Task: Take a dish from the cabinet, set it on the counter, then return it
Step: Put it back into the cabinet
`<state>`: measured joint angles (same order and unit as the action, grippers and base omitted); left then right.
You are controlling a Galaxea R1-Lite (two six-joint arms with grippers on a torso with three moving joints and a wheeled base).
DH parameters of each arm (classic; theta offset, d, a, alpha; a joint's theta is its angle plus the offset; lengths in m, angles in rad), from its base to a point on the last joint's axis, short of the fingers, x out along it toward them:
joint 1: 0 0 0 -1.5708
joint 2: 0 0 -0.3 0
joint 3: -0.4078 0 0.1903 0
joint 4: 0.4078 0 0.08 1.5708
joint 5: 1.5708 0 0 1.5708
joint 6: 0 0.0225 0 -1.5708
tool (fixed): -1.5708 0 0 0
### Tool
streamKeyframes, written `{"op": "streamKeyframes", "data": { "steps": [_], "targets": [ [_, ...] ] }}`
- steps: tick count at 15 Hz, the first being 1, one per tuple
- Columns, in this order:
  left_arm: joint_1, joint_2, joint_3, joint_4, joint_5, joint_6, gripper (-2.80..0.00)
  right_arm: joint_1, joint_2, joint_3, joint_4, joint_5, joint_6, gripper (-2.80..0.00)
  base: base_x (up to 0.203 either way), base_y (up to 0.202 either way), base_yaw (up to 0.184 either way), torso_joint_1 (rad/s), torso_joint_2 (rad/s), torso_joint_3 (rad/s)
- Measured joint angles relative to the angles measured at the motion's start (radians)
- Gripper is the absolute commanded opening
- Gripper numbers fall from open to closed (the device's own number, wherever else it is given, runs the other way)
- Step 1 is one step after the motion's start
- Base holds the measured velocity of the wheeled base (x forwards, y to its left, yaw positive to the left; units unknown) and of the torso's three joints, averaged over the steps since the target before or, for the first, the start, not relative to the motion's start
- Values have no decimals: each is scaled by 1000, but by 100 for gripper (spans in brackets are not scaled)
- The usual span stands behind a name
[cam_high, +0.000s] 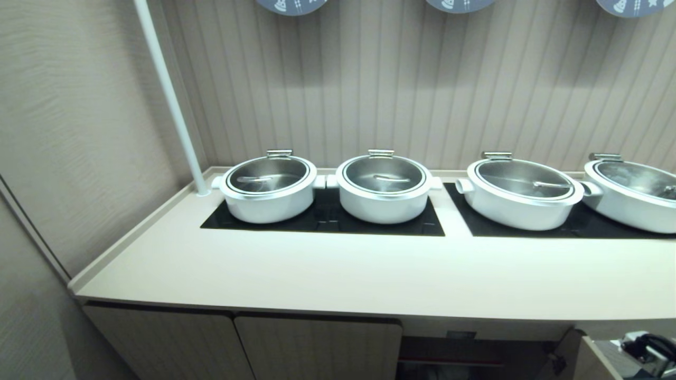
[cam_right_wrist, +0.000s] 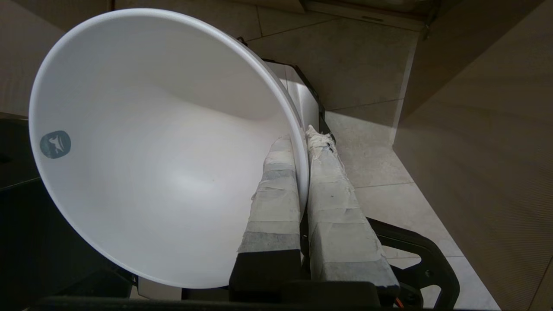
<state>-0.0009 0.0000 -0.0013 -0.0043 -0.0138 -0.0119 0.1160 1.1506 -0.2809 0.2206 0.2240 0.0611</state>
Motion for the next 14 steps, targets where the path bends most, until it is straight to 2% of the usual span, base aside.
{"op": "streamKeyframes", "data": {
  "steps": [9,14],
  "targets": [
    [0,0,0,0,0,0,-280,0,3,3,-1,0,-3,-280,0,0,0,0,0,0],
    [-1,0,0,0,0,0,-280,0,3,3,-2,0,-3,-280,0,0,0,-51,112,56]
  ]
}}
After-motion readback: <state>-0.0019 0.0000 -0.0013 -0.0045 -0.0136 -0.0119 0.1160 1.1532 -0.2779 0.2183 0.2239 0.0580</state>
